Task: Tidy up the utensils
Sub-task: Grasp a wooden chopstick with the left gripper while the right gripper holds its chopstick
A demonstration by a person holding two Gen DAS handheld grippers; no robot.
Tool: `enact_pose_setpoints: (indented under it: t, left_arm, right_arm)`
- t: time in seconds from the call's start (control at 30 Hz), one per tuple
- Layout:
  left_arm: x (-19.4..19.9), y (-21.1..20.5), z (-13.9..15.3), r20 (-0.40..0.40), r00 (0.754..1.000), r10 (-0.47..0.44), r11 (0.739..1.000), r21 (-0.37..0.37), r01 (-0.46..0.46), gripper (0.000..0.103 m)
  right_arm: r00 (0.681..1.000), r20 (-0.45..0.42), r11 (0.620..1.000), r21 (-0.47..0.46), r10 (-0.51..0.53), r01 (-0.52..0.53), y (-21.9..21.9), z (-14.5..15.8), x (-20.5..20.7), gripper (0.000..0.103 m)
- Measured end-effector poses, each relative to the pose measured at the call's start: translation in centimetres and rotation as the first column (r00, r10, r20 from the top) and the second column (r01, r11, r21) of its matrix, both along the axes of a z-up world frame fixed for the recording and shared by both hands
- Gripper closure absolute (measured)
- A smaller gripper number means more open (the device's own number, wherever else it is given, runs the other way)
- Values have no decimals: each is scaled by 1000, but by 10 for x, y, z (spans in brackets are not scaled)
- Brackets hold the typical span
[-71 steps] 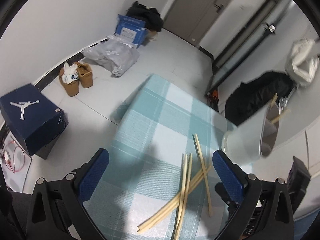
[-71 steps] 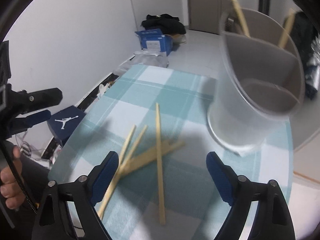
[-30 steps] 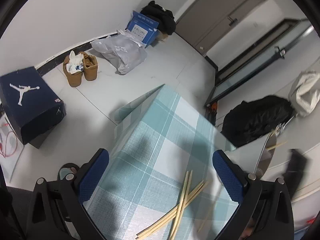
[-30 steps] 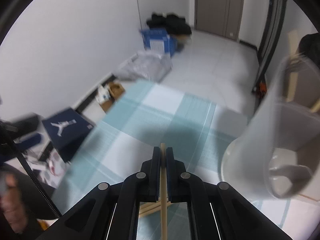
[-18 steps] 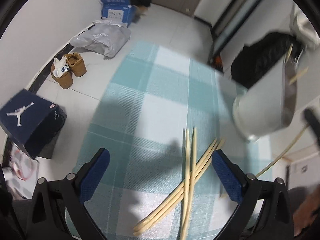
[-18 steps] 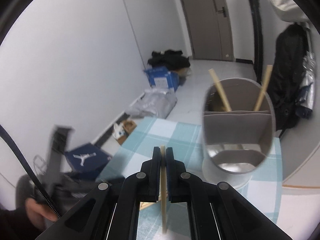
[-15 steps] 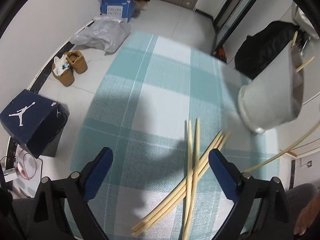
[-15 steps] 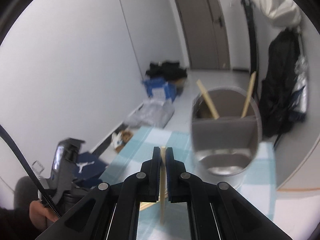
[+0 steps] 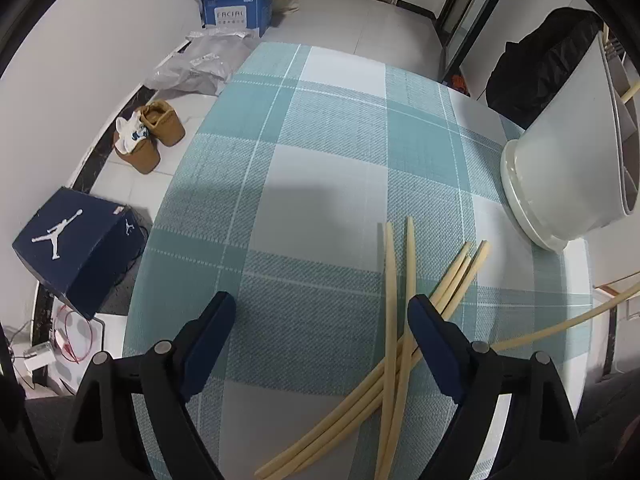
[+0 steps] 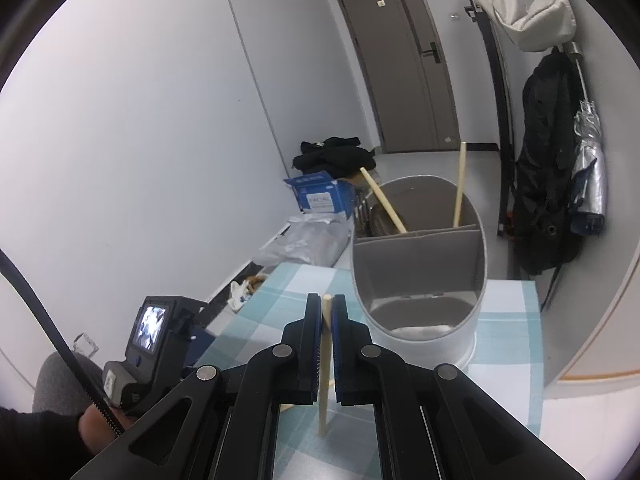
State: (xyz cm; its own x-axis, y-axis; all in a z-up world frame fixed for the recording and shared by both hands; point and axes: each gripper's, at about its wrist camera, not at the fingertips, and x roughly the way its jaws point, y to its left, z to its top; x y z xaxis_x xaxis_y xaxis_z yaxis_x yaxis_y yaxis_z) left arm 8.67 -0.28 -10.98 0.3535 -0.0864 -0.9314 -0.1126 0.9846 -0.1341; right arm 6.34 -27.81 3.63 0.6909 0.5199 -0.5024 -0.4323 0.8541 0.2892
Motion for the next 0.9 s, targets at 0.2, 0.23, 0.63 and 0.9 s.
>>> enact_pose_setpoints:
  t: [0.2,0.23,0.63,0.9]
  left_arm:
    - [5,-7,-1,4,1000,-6,999,48,6,29]
    - [5,-9,0,5,1000,-7,999,46,7,29]
    - [10,-16,3,-12,1000,-14,999,46,14,52]
    - [6,-2,7,-7,999,34,999,3,-34,52]
  right_arm:
    - [1000,-8,1000,3,-9,9,-6,-1,-3,99]
    - [1000,-9,1000,4,-9,9,-7,-2,-3,99]
    - [1000,-3,1000,3,-3,3,-11,-1,-7,99]
    - [1000,-14,1000,13,-10,10,-13,0,-4,99]
